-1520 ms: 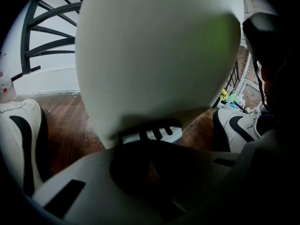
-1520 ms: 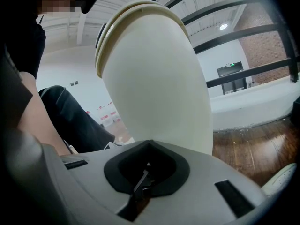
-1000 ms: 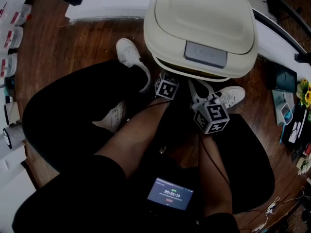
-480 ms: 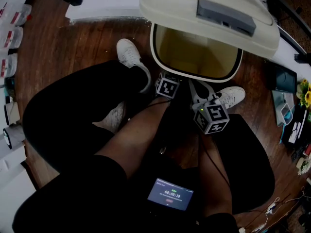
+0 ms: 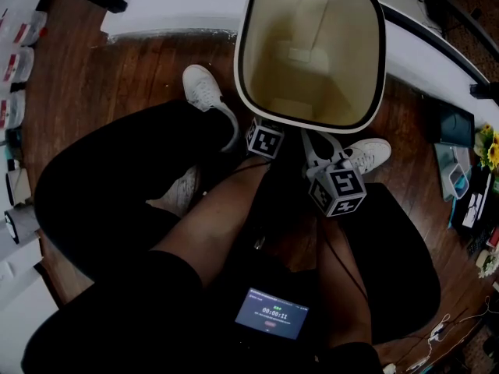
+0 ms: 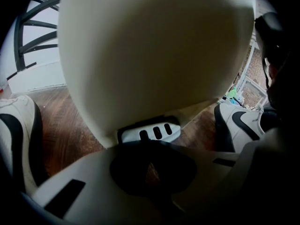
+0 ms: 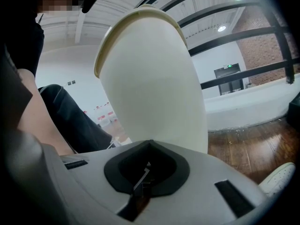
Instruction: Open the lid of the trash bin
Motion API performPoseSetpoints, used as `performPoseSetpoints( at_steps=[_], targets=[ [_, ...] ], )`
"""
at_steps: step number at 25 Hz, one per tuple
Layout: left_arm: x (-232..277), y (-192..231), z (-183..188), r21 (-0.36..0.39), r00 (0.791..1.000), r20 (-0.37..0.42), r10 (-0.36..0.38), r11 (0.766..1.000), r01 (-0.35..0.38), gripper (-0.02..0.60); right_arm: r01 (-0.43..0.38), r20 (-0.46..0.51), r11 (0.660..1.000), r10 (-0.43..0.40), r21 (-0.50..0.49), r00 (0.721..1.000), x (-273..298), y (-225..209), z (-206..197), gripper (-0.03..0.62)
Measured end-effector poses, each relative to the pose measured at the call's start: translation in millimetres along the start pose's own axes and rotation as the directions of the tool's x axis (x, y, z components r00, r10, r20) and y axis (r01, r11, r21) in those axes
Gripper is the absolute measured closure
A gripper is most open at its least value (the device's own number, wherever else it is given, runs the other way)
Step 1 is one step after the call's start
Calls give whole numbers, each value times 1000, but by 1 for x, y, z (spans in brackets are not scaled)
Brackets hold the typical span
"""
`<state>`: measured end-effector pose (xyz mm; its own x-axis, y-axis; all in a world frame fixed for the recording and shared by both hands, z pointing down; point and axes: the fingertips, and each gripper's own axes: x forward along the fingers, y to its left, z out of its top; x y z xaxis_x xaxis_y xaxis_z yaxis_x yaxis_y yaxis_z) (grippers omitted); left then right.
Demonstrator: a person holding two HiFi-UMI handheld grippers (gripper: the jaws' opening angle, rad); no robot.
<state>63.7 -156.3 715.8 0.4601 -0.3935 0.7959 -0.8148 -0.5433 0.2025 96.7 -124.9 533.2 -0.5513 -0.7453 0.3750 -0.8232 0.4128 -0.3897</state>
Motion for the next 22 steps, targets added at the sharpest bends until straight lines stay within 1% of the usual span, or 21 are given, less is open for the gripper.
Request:
performPoseSetpoints(
  at_steps=[3,7,12,18,22],
  targets=[
    [2,1,4,7,1000,20,3,1000,-3,546,4,3,1000,-4,-2,1000,0,-2,0,577],
    [0,0,0,-4,1000,7,1,1000,-1,546,9,0,1000,-9,7,1000,0,-3,-3,577],
    [2,0,0,2,1000,13,-4,1000,4,546,24,12,999,-24,22,1000,-1,-5,-4,577],
    [2,-1,0,23,1000,13,-20,1000,20,546,18,5,1000,-18,-2,1000,-2,3,-3,577],
    [1,0,-2,3,1000,11,-23,1000,23,545,27,-12,999,-27,-20,1000,-1,3,-7,577]
  ],
)
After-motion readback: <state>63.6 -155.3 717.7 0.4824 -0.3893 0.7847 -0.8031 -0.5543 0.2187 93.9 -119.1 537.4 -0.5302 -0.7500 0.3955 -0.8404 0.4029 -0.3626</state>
